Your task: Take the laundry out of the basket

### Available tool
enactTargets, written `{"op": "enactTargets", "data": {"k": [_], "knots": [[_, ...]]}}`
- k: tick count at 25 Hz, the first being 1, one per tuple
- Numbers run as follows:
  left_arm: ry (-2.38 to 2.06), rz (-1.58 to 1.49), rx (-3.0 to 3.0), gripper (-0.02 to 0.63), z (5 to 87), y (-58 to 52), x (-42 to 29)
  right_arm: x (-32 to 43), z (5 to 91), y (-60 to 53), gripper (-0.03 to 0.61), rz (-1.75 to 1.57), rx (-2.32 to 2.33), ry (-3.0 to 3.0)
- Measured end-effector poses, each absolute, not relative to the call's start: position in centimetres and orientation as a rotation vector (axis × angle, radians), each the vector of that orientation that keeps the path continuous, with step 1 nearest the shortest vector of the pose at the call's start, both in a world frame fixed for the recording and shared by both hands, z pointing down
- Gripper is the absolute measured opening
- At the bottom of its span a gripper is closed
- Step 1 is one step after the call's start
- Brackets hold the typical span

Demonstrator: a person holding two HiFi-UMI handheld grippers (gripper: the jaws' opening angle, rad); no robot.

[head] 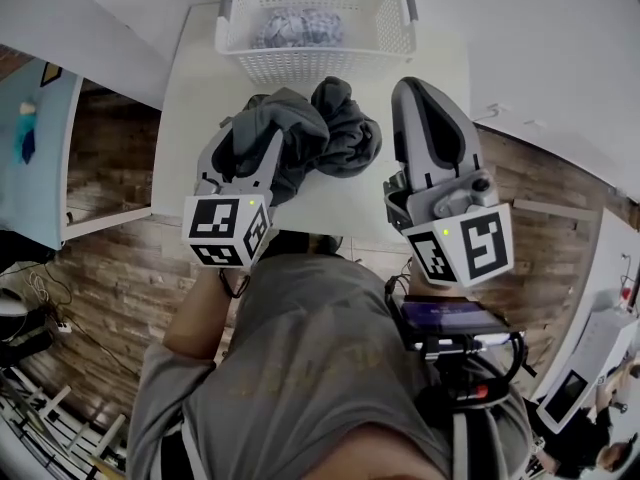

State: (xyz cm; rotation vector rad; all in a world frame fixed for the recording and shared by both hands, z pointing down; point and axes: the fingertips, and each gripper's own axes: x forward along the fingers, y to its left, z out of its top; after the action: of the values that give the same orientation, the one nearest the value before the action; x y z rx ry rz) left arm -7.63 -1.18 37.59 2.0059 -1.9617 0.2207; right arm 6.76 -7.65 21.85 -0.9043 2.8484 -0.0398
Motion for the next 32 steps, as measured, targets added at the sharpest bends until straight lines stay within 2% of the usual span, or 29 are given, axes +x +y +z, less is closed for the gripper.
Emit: {"op": "enactTargets", "data": {"k": [7, 14, 18, 20, 26, 32], "knots": [[-2.012, 0.228, 1.873, 0.222, 40.2, 2.7, -9.2, 5.6, 22.5, -6.9, 0.008, -0.053, -0.82, 2.875], [-2.134, 0.076, 1.856, 0.216, 36.3, 5.4, -10.1, 4.7, 22.9, -5.3, 0.008, -0.06, -0.741, 2.9], [-2.208, -0.017, 1.914, 0.149, 32.5, 5.4, -10.7, 4.5, 22.6, -5.0, 0.008, -0.046, -0.734, 2.887], [-2.24, -0.054, 1.954, 0.066, 30.4, 5.3, -10.6, 4.8, 22.1, -4.8, 0.008, -0.034, -0.744, 2.873], [-2.299, -0.14, 2.07, 0.012, 25.2, 4.0, -9.3, 7.1, 20.8, -5.2, 0.008, 0.002, -0.81, 2.819], [-2.307, -0.19, 2.164, 0.009, 22.3, 2.3, -8.0, 9.7, 20.1, -6.4, 0.008, 0.024, -0.897, 2.769]]}}
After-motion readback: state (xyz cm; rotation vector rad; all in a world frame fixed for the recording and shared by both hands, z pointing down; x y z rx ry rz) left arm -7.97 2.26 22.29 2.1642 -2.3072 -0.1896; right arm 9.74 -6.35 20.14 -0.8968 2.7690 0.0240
